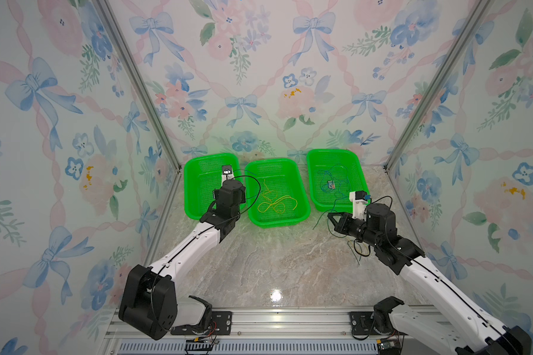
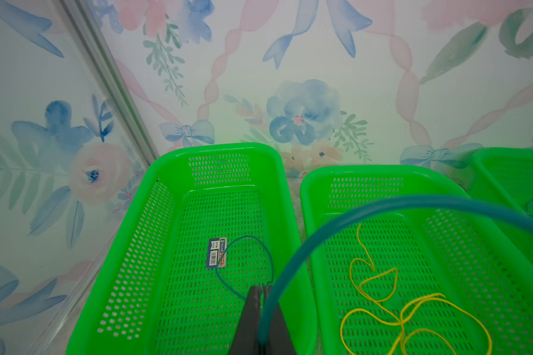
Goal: Untangle and sort cables by color
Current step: Place the cable in the bin.
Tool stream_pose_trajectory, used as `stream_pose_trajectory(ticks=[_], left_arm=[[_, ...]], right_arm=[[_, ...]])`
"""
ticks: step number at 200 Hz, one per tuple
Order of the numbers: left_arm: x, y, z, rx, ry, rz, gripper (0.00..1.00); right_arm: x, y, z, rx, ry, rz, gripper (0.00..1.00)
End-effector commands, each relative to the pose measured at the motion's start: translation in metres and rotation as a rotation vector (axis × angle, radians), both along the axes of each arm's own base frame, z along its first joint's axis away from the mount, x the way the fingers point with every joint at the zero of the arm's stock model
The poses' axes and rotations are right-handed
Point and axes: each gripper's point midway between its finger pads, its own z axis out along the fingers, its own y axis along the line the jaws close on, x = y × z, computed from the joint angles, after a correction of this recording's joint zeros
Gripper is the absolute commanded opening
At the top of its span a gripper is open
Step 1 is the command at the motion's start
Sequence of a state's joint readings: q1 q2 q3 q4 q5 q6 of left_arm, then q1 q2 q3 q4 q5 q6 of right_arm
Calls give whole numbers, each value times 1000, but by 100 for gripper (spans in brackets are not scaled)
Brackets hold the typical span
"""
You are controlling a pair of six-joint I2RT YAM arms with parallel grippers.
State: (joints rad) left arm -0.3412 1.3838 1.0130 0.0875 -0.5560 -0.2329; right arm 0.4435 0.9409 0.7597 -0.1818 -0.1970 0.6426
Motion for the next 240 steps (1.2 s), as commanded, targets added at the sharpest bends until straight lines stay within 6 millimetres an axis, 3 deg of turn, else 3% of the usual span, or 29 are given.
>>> stream_pose_trajectory(ticks=[1,45,84,123,140,156,180,202,225,240], left_arm=[[26,35,-22,-49,69,82,0],[64,88,-68,-161,136,221,0],[78,97,-117,-157,236,249,14],[74,102,-142,-140,290,284,22],[71,100,-138,-152,289,278,23],[68,100,-122,-159,260,272,30],[60,99,-90,-167,201,253,73],[49,92,-63,-204,150,207,74],[36,54,-38,-376,110,18,73],[23,14,-30,-514,120,-152,79]], right_arm=[[-3,7,5,-35,-41,42,0],[-7,9,10,-50,-68,57,0],[-11,6,16,-63,-87,60,0],[-13,5,15,-70,-86,61,0],[-13,5,15,-70,-84,63,0],[-13,5,15,-75,-85,66,0],[-15,4,21,-95,-97,76,0],[-15,3,28,-115,-119,82,0],[-16,10,38,-110,-160,122,0],[-16,16,46,-96,-197,143,0]])
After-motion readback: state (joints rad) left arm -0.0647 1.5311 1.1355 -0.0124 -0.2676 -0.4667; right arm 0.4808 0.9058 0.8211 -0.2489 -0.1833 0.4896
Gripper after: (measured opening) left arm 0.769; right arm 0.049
